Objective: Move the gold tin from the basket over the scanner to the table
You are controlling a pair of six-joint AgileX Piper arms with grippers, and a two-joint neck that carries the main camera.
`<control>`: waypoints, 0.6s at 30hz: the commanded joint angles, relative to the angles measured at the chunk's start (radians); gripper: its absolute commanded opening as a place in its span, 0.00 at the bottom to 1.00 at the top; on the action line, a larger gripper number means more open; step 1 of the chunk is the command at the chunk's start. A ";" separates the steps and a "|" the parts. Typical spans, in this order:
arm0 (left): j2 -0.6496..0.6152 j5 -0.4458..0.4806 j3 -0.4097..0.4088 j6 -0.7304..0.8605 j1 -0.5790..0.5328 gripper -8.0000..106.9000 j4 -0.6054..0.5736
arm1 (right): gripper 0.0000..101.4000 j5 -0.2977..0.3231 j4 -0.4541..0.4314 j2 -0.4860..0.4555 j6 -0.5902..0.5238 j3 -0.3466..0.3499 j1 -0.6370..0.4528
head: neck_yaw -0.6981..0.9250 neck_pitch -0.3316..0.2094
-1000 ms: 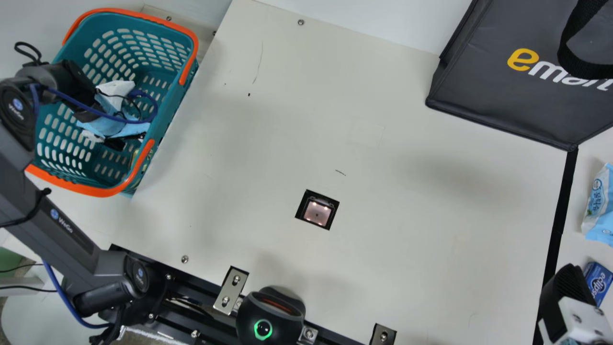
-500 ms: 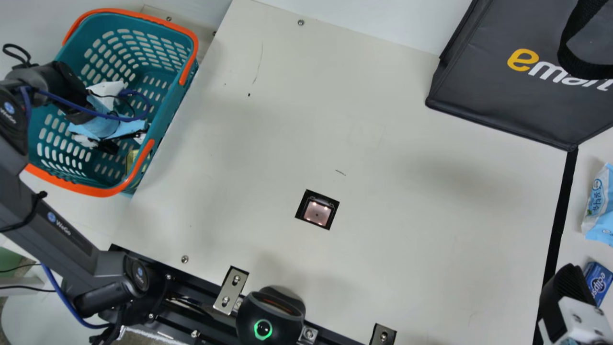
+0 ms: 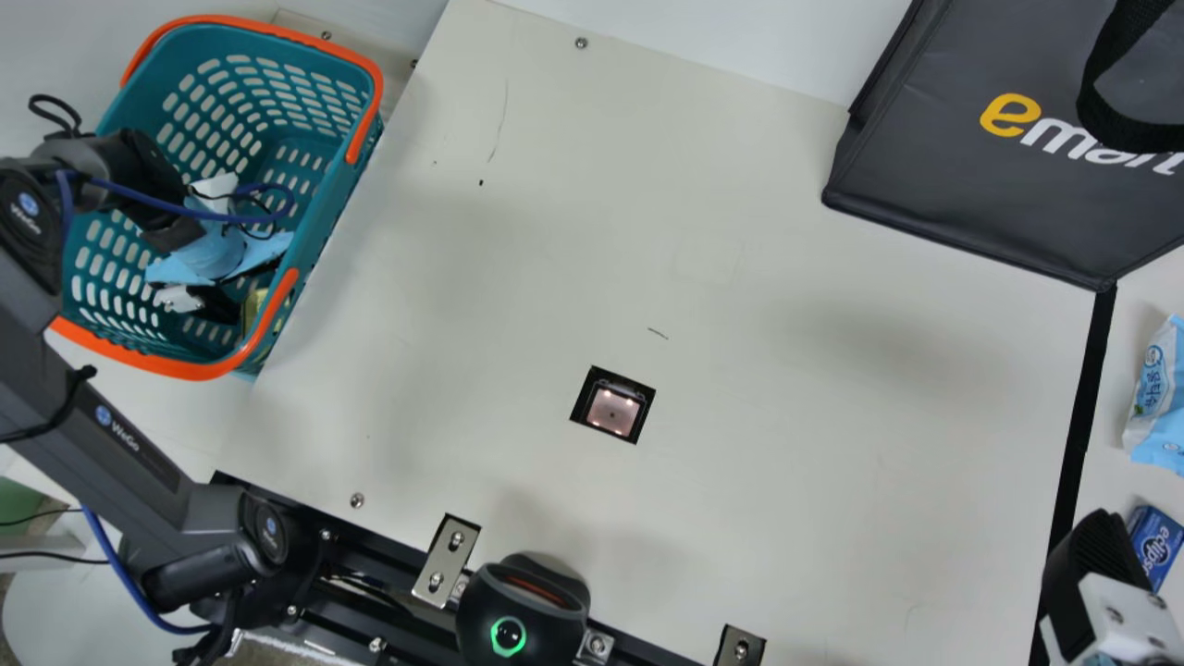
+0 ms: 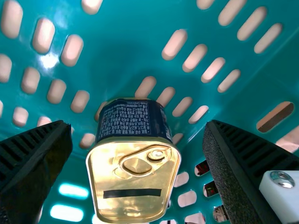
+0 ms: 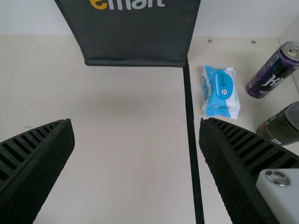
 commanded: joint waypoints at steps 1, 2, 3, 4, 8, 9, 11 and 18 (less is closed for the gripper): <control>0.002 -0.004 0.007 -0.019 -0.002 0.85 0.003 | 0.94 0.000 0.000 0.000 0.000 0.000 0.000 | 0.002 -0.030; 0.002 -0.006 0.010 -0.026 -0.003 0.85 0.004 | 0.94 0.000 0.000 0.000 0.000 0.000 0.000 | 0.002 -0.030; 0.003 -0.009 0.014 -0.033 -0.004 0.85 0.005 | 0.94 0.000 0.000 0.000 0.000 0.000 0.000 | 0.002 -0.030; 0.003 -0.011 0.017 -0.038 -0.005 0.85 0.006 | 0.94 0.000 0.000 0.000 0.000 0.000 0.000 | 0.002 -0.030; 0.005 -0.019 0.027 -0.055 -0.008 0.62 0.012 | 0.94 0.000 0.000 0.000 0.000 0.000 0.000 | 0.002 -0.030; 0.005 -0.021 0.028 -0.059 -0.009 0.56 0.013 | 0.94 0.000 0.000 0.000 0.000 0.000 0.000 | 0.002 -0.030; 0.002 -0.026 0.032 -0.065 -0.009 0.45 0.015 | 0.94 0.000 0.000 0.000 0.000 0.000 0.000 | 0.002 -0.030; -0.048 -0.067 0.039 -0.092 -0.014 0.04 0.054 | 0.94 0.000 0.000 0.000 0.000 0.000 0.000 | 0.002 -0.030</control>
